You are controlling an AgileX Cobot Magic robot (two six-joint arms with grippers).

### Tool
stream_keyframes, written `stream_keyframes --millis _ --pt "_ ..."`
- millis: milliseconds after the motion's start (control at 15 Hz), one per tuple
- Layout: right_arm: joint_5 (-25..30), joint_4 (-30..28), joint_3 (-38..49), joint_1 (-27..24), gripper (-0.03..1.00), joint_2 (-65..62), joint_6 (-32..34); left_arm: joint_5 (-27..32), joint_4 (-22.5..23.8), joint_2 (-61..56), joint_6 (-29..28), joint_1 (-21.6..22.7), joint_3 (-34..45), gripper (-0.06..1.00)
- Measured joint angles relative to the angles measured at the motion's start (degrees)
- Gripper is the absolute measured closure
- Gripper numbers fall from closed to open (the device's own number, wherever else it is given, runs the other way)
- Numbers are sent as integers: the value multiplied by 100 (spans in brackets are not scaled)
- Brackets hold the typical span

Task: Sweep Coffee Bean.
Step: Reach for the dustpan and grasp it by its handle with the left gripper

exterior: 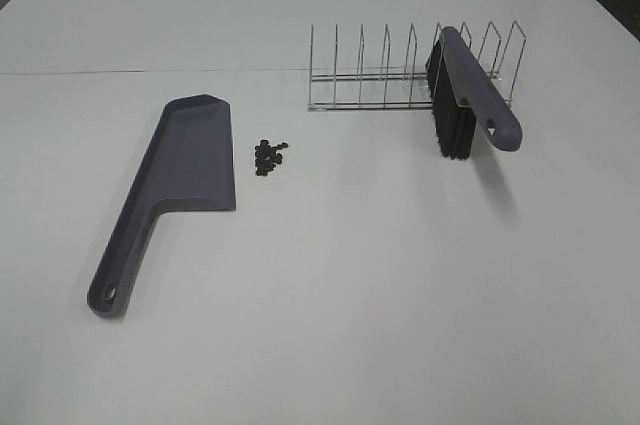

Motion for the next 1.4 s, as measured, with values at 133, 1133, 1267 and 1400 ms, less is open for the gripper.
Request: stream_keyframes --millis 133,1133,1267,1400 --pt "0 0 0 0 36 0 0 0 0 0 0 0 0 16" --pt "0 0 0 0 36 0 0 0 0 0 0 0 0 16" --pt "0 0 0 0 36 0 0 0 0 0 0 0 0 16" --pt "0 0 0 0 36 0 0 0 0 0 0 0 0 16"
